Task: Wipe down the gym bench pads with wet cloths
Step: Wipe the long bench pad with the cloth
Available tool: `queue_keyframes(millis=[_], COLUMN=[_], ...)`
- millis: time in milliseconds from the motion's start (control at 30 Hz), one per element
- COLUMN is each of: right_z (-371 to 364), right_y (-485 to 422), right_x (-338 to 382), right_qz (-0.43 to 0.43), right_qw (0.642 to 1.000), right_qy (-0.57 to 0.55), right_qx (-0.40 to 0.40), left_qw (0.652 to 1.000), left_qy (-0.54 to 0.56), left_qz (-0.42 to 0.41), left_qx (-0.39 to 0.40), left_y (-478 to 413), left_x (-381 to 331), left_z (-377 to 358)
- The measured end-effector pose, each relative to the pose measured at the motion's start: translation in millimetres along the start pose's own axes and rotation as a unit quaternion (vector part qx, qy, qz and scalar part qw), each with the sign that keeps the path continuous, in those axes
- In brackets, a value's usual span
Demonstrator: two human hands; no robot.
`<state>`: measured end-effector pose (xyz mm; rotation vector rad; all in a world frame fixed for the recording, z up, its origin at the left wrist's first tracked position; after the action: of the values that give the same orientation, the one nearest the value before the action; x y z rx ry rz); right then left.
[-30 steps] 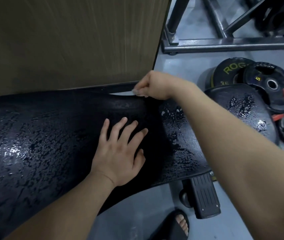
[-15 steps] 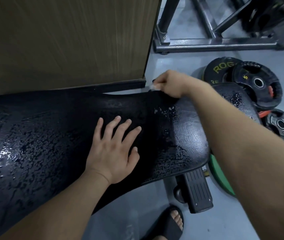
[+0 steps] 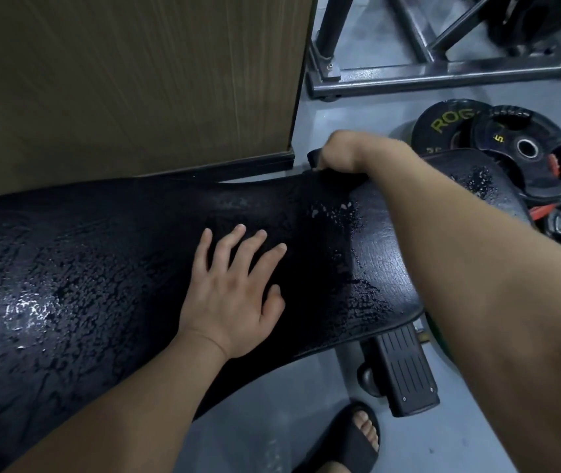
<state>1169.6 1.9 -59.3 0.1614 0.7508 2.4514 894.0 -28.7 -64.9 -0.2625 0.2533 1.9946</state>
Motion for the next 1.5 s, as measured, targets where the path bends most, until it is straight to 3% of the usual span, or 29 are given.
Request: queue_keyframes(millis=[167,367,467,600,733,1067,1233,1300,1433,1500], right_z=[-2.6,-3.6,-16.3,-17.4,-24.9,-25.0,-24.8,-21.3,-22.1,-24.8], right_y=[5.3,41.1,62.0,104.9,133.4,88.2,89.7,87.4,84.3,87.0], right_x=[-36.6,-56.5,-61.4,-71.6,-56.8,-22.0,91.1,63.9,-32.2,-19.3], right_qz=[-0.064,-0.146,-0.110,-0.082,-0.028,-0.084,0.115,0.089,-0.082,-0.102], right_qw=[0.997,0.983,0.985,0.948,0.927,0.946,0.957,0.958,0.954,0.952], right_qy=[-0.035,0.042,-0.008,-0.136,-0.146,-0.109,-0.092,-0.092,-0.053,-0.051], right_qx=[-0.028,-0.099,-0.135,-0.276,-0.344,-0.294,-0.251,-0.256,-0.282,-0.285], left_qw=[1.000,1.000,1.000,1.000,1.000,1.000,1.000,1.000,1.000,1.000], left_qy=[-0.006,0.000,0.001,0.002,0.001,-0.001,-0.012,-0.003,0.005,0.005], left_qz=[0.002,-0.002,-0.003,-0.002,0.000,-0.002,-0.001,-0.001,-0.005,-0.004], left_qx=[-0.002,-0.018,-0.022,-0.024,-0.022,-0.028,-0.022,-0.026,-0.031,-0.030], left_y=[-0.6,-0.4,0.3,0.3,-0.2,-0.5,-1.8,-1.6,-1.5,-1.5], left_x=[0.2,0.1,-0.7,-1.7,-2.0,-1.8,-1.6,-0.7,-1.1,-0.5], left_z=[0.7,1.5,1.6,2.5,2.6,1.6,1.3,1.7,1.1,0.9])
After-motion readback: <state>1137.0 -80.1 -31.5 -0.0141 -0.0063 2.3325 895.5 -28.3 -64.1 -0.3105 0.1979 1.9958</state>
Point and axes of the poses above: each hand's wrist, its own y-axis away from the middle knuckle, its own z-axis out of the back of the hand, x = y × z, the point moved 7 cm from there along -y, towards the middle knuckle, and after that the axes turned 11 degrees about y, right-handed, at the moved point
